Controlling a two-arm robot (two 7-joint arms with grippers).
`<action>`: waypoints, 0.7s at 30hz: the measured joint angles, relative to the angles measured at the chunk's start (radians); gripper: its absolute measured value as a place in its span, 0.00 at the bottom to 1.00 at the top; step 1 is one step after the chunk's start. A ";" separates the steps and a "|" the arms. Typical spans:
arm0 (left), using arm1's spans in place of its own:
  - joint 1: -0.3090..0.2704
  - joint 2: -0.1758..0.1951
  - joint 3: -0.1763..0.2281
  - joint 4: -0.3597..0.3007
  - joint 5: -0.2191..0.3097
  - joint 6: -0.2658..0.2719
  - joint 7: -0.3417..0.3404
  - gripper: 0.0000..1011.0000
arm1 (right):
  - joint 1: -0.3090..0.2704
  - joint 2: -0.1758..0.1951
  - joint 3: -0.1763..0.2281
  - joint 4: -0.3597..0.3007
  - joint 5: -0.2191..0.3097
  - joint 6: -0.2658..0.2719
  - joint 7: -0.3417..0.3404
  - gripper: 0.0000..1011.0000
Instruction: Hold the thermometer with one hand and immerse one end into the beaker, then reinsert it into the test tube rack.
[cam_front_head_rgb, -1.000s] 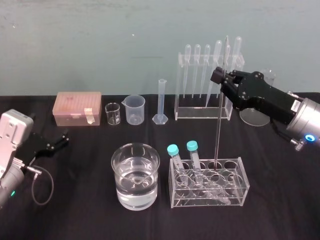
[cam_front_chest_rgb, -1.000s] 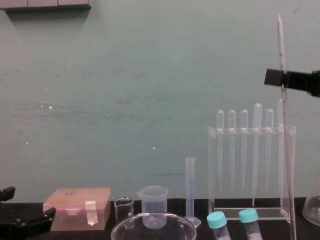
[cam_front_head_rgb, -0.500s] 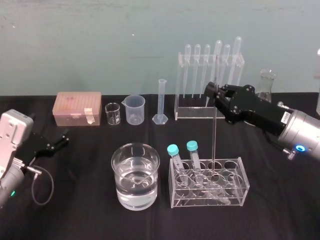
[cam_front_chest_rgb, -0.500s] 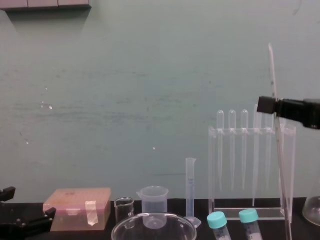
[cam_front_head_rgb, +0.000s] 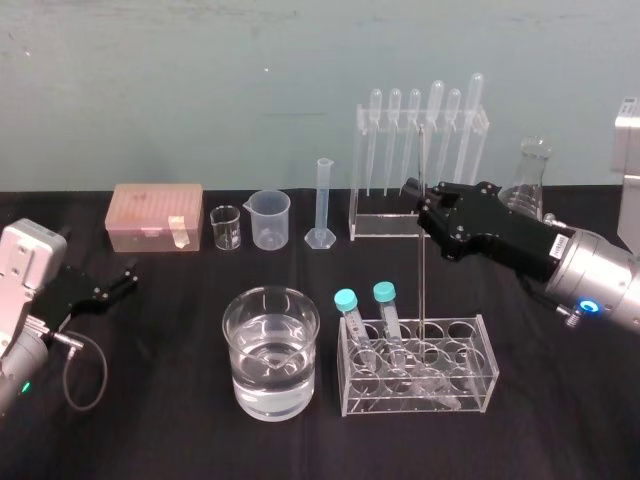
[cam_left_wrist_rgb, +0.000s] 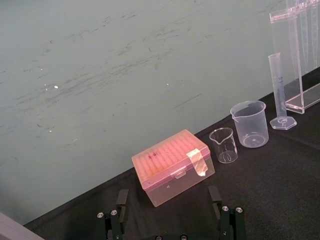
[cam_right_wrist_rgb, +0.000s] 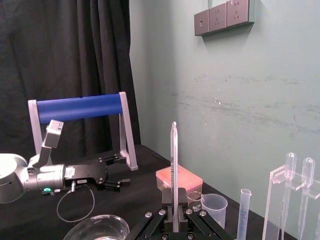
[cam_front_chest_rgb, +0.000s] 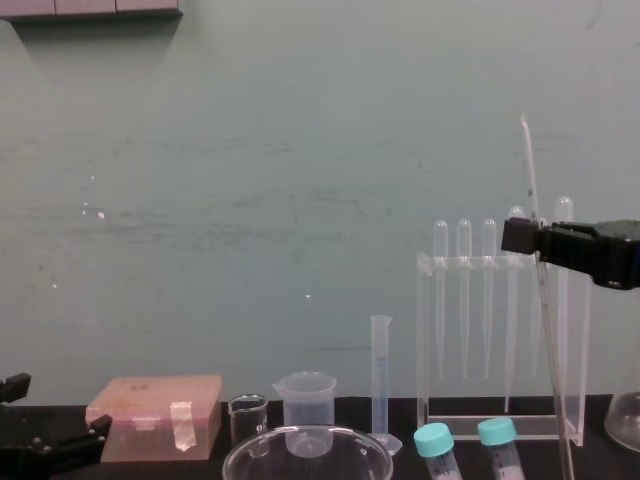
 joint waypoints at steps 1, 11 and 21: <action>0.000 0.000 0.000 0.000 0.000 0.000 0.000 1.00 | 0.000 -0.004 0.000 0.005 0.000 0.000 0.000 0.06; 0.000 0.000 0.000 0.000 0.000 0.000 0.000 1.00 | -0.004 -0.020 0.003 0.027 -0.002 -0.001 0.002 0.06; 0.000 0.000 0.000 0.000 0.000 0.000 0.000 1.00 | 0.000 -0.029 0.002 0.041 -0.006 0.001 0.011 0.06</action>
